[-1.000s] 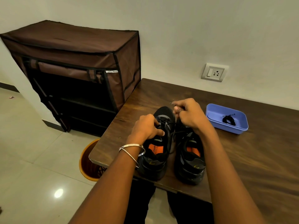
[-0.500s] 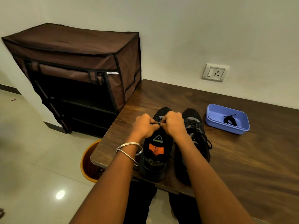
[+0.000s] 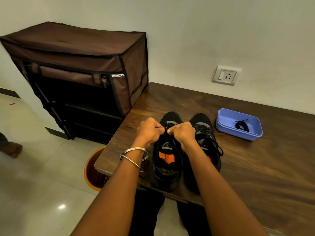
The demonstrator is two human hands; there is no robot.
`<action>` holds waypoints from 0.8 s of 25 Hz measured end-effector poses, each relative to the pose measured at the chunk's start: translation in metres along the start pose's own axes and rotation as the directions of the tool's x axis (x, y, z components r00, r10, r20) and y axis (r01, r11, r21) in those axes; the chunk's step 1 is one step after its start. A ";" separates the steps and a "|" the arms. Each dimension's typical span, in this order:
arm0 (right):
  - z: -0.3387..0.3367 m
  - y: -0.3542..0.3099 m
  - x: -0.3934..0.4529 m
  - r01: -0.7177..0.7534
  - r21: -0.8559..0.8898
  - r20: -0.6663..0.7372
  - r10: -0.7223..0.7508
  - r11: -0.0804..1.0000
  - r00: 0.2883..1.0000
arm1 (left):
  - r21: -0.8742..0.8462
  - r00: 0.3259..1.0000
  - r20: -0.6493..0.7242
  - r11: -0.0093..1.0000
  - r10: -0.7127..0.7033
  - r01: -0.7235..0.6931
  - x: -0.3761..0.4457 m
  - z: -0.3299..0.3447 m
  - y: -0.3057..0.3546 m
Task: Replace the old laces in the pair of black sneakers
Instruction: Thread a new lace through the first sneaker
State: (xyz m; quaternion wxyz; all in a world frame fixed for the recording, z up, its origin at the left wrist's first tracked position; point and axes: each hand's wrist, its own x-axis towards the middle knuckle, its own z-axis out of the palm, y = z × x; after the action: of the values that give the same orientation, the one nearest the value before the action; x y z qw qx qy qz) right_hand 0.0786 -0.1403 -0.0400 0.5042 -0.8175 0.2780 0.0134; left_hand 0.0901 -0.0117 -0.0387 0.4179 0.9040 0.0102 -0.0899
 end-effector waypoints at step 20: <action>-0.003 0.004 0.004 0.272 -0.275 0.077 -0.261 0.922 0.962 | -0.281 0.967 0.250 0.952 -0.050 0.122 -0.004 -0.010 -0.001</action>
State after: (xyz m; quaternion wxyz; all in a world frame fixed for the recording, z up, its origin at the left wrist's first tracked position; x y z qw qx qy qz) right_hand 0.0794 -0.1461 -0.0430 0.3845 -0.9109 0.1498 0.0003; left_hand 0.0878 -0.0034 -0.0330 0.5414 0.8129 0.0124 -0.2144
